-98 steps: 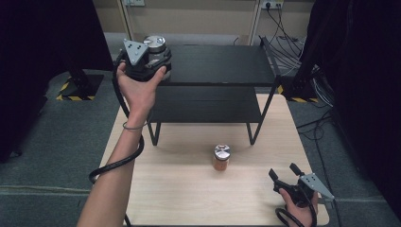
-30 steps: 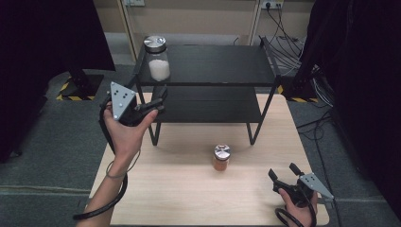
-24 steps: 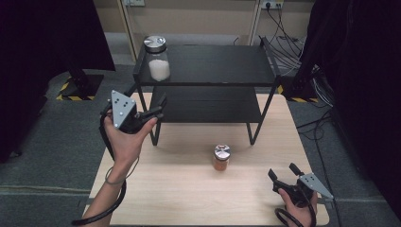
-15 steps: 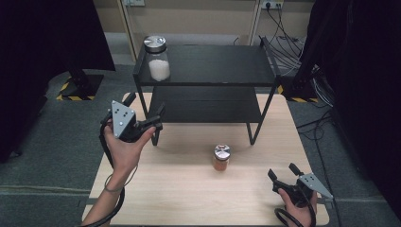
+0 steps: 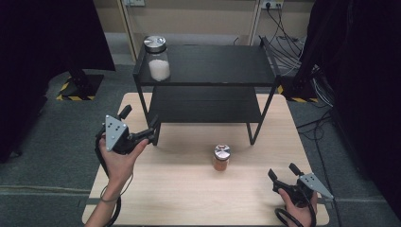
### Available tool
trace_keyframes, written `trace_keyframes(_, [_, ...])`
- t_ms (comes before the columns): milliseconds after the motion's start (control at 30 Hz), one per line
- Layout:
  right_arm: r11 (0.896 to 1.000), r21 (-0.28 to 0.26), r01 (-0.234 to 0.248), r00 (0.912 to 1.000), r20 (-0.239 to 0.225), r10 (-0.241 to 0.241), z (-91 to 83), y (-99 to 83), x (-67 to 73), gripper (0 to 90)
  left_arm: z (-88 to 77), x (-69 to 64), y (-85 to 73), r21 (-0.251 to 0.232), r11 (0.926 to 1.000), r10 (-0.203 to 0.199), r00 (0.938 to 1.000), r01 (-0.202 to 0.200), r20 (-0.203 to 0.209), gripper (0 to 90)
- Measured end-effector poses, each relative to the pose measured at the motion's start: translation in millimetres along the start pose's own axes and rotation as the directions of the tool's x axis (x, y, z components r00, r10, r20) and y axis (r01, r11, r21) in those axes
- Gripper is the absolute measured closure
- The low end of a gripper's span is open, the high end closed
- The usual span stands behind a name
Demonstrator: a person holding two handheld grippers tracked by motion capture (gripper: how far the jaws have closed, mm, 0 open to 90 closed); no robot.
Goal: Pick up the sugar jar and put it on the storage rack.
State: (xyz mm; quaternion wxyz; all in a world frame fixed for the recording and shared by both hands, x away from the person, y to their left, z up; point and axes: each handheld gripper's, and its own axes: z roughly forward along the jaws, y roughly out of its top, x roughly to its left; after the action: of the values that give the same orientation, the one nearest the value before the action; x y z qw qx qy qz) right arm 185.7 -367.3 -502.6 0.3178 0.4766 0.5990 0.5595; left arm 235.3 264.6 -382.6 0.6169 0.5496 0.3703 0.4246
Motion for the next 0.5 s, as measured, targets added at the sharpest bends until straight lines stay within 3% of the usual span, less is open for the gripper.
trace_keyframes(500, [1.000, 0.002, 0.000, 1.0000, 0.001, 0.000, 0.2, 0.4, 0.2, 4.7, -27.7, 2.1, -52.8, 0.064, 0.9971, -0.041, 0.9991, 0.041, -0.010, 6.2])
